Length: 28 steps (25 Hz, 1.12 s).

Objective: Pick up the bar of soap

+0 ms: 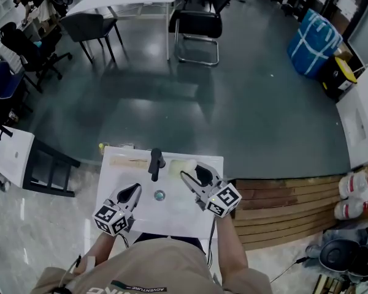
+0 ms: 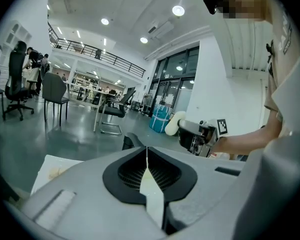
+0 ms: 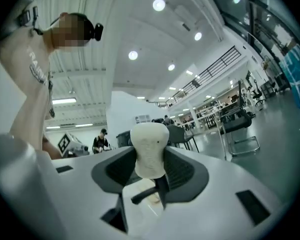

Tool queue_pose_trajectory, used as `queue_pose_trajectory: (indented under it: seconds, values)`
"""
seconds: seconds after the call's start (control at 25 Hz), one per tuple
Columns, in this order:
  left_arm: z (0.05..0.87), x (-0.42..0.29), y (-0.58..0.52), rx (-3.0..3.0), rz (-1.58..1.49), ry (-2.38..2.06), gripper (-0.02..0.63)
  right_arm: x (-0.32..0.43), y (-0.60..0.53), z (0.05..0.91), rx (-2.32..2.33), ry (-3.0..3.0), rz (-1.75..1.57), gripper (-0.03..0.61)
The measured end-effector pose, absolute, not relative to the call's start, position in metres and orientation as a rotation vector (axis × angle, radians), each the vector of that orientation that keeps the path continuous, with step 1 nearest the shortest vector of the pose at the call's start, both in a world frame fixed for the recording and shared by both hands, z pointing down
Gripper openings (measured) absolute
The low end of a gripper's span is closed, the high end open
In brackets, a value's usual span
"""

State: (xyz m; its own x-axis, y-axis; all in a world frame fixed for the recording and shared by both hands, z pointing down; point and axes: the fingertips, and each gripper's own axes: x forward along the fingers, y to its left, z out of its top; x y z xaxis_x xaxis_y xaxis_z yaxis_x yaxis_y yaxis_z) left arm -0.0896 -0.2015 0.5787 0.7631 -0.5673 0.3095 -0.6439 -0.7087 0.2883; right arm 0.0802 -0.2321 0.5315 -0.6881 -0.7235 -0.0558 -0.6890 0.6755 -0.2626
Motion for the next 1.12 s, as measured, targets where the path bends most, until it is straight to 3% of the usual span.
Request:
queue_pose_trajectory:
  seconds: [0.4,1.12]
  values:
    - [0.552,-0.083,-0.199,2.632,0.191,-0.907,-0.008,0.091,-0.202,0.441,-1.130,2.544,-0.166,0.181]
    - [0.450,-0.064,-0.230,2.898,0.026,-0.813,-0.008,0.090,-0.183,0.396,-1.386,2.561,-0.003,0.180]
